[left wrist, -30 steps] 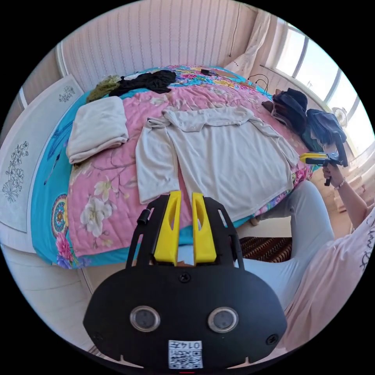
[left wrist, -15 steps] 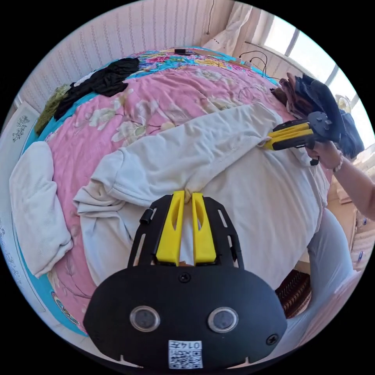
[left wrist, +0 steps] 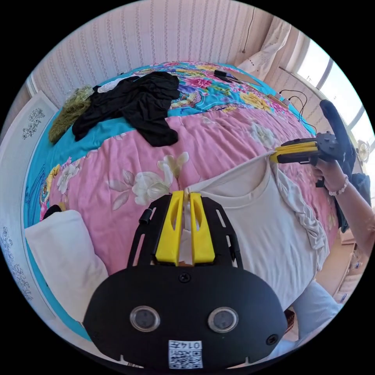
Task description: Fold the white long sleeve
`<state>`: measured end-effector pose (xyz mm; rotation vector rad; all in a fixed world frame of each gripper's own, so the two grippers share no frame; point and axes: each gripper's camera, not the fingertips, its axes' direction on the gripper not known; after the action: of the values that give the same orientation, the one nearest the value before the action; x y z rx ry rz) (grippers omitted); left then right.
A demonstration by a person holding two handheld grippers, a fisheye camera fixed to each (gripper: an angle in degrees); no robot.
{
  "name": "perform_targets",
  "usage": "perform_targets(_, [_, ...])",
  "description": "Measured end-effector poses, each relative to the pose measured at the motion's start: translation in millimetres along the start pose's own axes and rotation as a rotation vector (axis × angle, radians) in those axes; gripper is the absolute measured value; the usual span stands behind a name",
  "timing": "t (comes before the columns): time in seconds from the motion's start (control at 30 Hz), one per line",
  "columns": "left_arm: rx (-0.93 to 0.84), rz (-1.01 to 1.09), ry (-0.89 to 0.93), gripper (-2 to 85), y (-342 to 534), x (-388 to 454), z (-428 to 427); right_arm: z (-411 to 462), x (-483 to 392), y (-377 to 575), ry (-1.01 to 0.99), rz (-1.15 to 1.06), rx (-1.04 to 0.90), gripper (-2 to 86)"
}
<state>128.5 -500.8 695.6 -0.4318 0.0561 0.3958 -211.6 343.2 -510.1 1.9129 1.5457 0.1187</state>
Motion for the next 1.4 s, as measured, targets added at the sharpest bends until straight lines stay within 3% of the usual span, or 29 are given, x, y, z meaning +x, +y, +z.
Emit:
perform_targets(0.13, [-0.119,-0.006,-0.042,2.7,-30,-3,51,56,33,-15,0.009,0.014,-0.152,2.2])
perform_targets(0.27, [-0.077,-0.057,-0.025,3.6,-42,-4,72,71,53,10,-0.042,0.006,-0.080,3.9])
perform_targets(0.4, [-0.092,-0.127,0.014,10.1,-56,-19,59,53,82,49,-0.134,0.086,-0.019,7.8])
perform_targets(0.57, [0.013,-0.090,-0.041,9.7,-58,-12,9,-10,109,210,-0.187,0.245,0.177,7.8])
perform_targets(0.77, [0.009,0.036,0.324,6.3,-63,65,14,-21,92,424,-0.141,0.626,0.028,9.0])
perform_targets(0.93, [-0.068,-0.037,0.537,8.3,-78,133,77,-2,63,533,-0.142,0.832,-0.054,9.8])
perform_targets(1.13, [-0.155,0.000,0.451,5.9,-123,183,130,37,61,591,-0.163,0.901,-0.068,1.0])
perform_targets(1.23, [-0.190,0.059,0.420,0.2,-137,203,140,38,64,624,-0.203,0.920,-0.018,0.2])
perform_targets(1.4, [-0.139,0.135,0.395,-0.9,-151,222,128,34,68,685,-0.204,0.980,0.054,0.8])
